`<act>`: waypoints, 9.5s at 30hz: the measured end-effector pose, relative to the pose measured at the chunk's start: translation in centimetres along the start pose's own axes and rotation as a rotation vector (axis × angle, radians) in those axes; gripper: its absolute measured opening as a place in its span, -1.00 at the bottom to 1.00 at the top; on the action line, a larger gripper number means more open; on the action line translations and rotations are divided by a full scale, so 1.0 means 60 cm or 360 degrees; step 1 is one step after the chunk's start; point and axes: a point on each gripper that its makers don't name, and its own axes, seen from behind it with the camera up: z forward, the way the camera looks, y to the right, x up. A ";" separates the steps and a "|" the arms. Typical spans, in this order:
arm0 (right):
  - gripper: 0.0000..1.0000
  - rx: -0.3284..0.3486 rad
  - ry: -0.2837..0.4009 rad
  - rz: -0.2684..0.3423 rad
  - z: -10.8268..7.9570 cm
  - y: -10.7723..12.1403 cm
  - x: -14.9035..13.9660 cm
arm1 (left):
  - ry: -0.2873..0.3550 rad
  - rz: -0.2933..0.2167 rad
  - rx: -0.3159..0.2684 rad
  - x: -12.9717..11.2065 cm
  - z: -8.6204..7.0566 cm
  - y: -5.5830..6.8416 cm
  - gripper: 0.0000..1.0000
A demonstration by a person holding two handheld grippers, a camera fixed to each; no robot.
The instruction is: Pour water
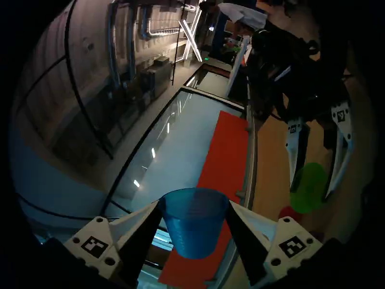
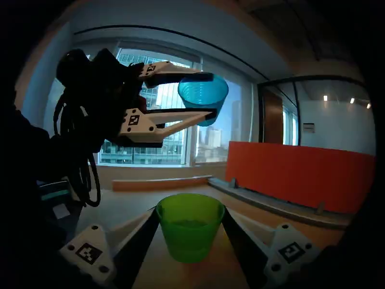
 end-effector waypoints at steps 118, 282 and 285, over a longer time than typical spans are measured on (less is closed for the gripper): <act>0.84 -0.0184 -0.0264 0.0088 -0.136 0.099 -0.002 | -0.0241 -0.1749 -0.0469 -0.150 -0.096 0.275 0.77; 1.00 -0.0280 -0.0806 0.0141 -0.209 0.056 -0.333 | -0.0815 -0.1810 -0.0541 -0.301 -0.264 0.486 0.87; 1.00 -0.0339 -0.0774 0.0148 -0.226 0.066 -0.325 | -0.0811 -0.1825 -0.0426 -0.312 -0.265 0.462 0.87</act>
